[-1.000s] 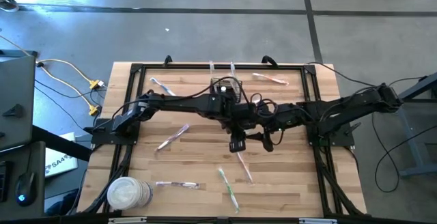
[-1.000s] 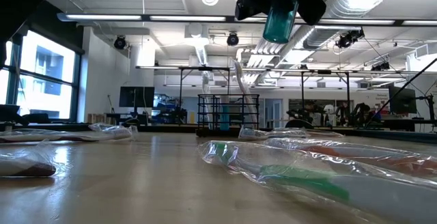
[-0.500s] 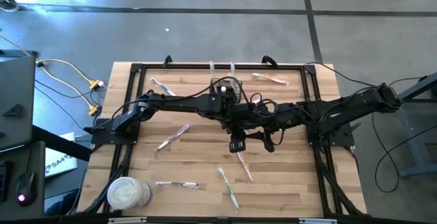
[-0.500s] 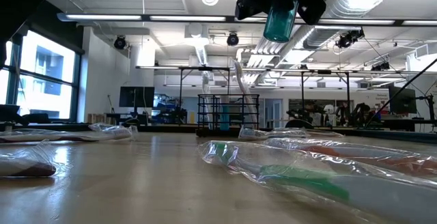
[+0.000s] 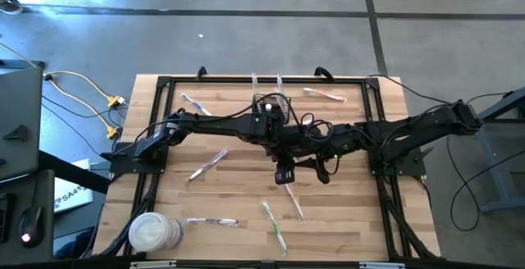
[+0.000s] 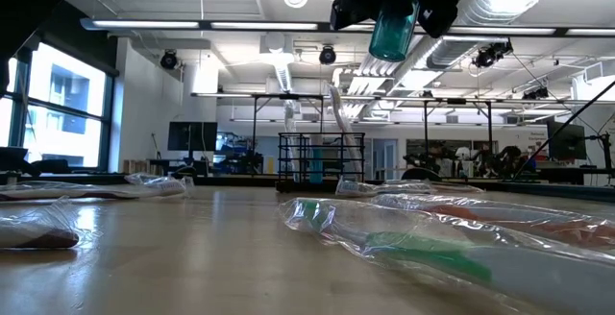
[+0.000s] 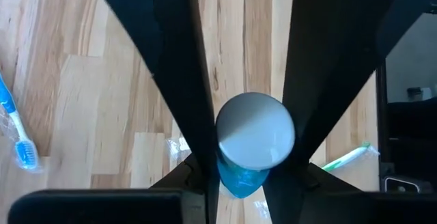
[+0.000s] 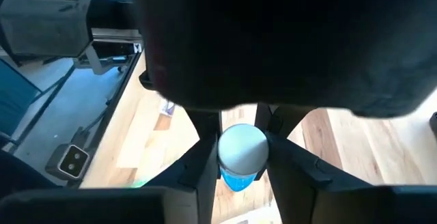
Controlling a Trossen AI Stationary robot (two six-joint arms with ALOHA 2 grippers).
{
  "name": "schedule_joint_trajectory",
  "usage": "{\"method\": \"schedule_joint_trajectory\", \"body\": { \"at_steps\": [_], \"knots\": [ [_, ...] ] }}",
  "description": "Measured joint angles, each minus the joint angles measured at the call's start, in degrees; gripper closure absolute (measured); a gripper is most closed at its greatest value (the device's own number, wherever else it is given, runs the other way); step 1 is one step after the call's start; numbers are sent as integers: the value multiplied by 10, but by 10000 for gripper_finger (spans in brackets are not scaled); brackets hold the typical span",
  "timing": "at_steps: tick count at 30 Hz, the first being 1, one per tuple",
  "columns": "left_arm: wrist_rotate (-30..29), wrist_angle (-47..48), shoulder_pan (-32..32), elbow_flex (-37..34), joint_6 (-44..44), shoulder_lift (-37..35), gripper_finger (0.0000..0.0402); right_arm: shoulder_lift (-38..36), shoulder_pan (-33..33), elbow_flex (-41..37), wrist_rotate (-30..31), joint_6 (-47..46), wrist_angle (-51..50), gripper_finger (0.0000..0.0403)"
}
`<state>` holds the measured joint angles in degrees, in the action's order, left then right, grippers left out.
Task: Pick & Place toothbrushing station
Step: Put the blue mouthwash into the mesh organizer
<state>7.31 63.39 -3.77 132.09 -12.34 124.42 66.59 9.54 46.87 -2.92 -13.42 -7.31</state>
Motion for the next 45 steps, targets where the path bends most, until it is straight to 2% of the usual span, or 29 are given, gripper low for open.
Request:
{"method": "schedule_joint_trajectory", "body": {
  "at_steps": [5, 12, 20, 35, 39, 45],
  "knots": [
    [-1, 1, 0, 0, 0, 0, 325, 3, 0, 0, -3, 1, -2, 272],
    [-1, 0, 0, 0, 0, 0, 325, 3, 0, 0, -2, 17, -4, 313],
    [-4, -2, 1, 0, 3, 0, 323, 3, -7, 0, -5, 27, -10, 313],
    [-4, -19, 1, 0, 4, 0, 202, -3, -7, -1, 2, 33, -15, 314],
    [-6, -24, 1, 1, 1, -2, 185, -16, -7, -3, 16, 32, -47, 314],
    [-4, 0, 5, 23, -14, -3, 181, -46, -7, -2, 42, 26, -100, 314]
  ]
}}
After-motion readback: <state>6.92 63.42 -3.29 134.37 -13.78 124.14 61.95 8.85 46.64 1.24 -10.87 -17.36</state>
